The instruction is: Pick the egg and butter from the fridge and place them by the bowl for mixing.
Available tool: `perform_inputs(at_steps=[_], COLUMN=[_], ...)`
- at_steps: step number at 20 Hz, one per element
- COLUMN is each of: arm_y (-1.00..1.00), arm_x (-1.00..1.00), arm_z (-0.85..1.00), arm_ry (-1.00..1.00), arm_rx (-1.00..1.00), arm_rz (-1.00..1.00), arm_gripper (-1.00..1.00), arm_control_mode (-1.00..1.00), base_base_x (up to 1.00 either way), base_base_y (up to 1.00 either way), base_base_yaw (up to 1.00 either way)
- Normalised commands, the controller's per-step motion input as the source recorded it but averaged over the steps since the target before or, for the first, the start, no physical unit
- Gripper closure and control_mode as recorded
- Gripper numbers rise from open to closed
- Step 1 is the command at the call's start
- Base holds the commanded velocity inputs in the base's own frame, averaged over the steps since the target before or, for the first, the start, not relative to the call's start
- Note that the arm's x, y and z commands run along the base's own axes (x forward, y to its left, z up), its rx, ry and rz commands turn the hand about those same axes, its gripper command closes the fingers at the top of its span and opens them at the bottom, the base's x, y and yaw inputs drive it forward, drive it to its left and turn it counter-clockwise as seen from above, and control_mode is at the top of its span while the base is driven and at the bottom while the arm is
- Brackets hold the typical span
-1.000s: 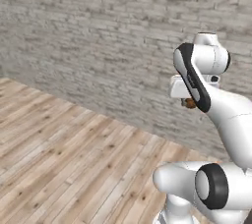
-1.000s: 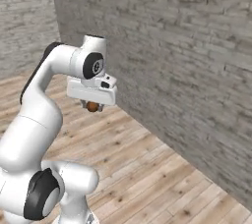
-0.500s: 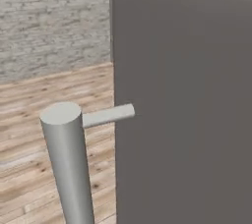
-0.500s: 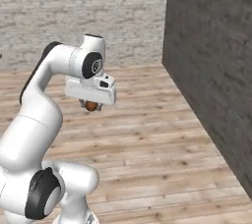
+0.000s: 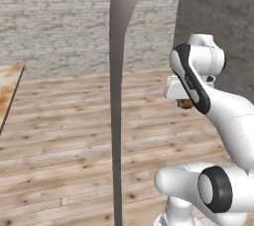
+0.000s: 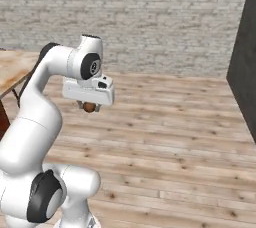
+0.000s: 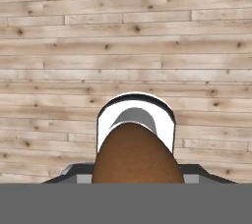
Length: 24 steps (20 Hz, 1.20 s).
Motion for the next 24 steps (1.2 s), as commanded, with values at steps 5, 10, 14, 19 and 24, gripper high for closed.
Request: perform_inputs(at_steps=[5, 10, 14, 19, 24], arm_y=[0.0, 0.0, 0.0, 0.0, 0.0], arm_x=[0.0, 0.0, 0.0, 0.0, 0.0], arm_z=[0.0, 0.0, 0.0, 0.0, 0.0], arm_ry=[0.0, 0.0, 0.0, 0.0, 0.0], arm_rx=[0.0, 0.0, 0.0, 0.0, 0.0], arm_rz=[0.0, 0.0, 0.0, 0.0, 0.0], arm_gripper=[1.0, 1.0, 1.0, 1.0, 1.0], arm_control_mode=[1.0, 1.0, 1.0, 1.0, 1.0], base_base_x=[0.92, 0.81, 0.54, 0.4, 0.48], base_base_y=[0.07, 0.07, 0.0, -0.01, 0.0], base_base_yaw=[0.26, 0.36, 0.67, 0.8, 0.71])
